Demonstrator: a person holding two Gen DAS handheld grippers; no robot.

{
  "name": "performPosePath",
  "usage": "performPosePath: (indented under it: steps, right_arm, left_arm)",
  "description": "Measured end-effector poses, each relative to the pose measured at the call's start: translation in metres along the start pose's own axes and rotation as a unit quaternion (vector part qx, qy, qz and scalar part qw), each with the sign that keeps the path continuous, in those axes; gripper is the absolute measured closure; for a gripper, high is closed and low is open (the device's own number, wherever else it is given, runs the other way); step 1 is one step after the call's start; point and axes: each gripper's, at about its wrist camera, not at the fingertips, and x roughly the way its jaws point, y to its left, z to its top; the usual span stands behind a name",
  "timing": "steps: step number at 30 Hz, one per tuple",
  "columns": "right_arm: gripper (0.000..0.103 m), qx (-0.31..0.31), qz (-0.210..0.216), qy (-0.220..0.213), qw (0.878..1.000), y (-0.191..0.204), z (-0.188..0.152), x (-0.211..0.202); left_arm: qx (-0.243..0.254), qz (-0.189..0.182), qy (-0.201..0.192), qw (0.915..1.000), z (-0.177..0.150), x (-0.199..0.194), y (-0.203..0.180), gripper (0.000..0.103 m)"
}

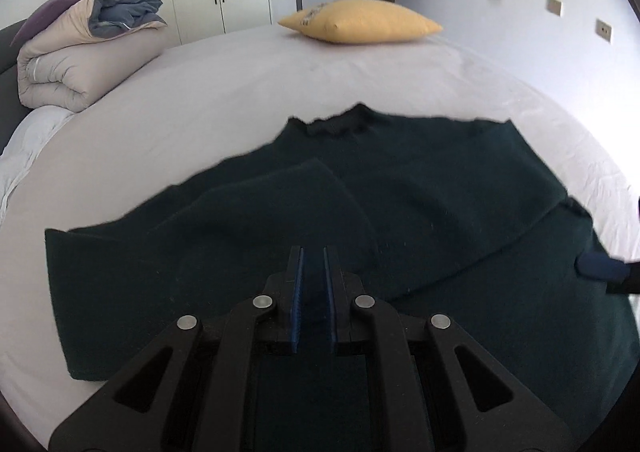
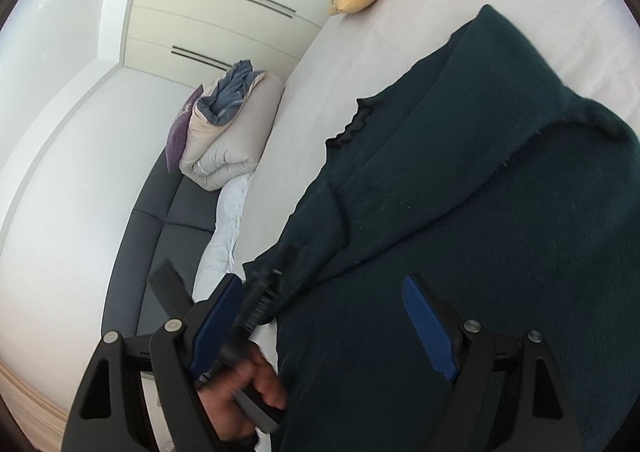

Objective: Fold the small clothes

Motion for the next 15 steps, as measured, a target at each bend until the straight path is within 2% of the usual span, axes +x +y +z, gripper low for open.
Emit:
performPosePath:
  steps: [2, 6, 8, 12, 15]
  right_arm:
    - [0.018, 0.0, -0.001, 0.013, 1.0, 0.0, 0.009, 0.014]
    - [0.018, 0.009, -0.005, 0.039, 0.999, 0.002, 0.02, 0.048]
    - [0.018, 0.005, -0.007, 0.054, 0.999, 0.008, 0.022, 0.067]
    - [0.018, -0.003, -0.009, 0.083, 0.997, 0.022, 0.032, 0.106]
    - [0.018, 0.015, -0.024, 0.1, 0.995, 0.021, 0.042, 0.135]
  left_arm:
    - [0.005, 0.0, 0.021, 0.9998, -0.013, 0.02, 0.0, 0.094]
    - [-0.015, -0.027, 0.014, 0.9994, -0.02, 0.02, 0.016, 0.094]
    - [-0.035, -0.03, 0.009, 0.9989, -0.021, 0.009, 0.027, 0.094]
    - [-0.1, -0.056, -0.04, 0.9926, -0.024, -0.025, 0.06, 0.094]
    - [-0.15, -0.069, -0.039, 0.9855, -0.029, -0.026, 0.084, 0.094]
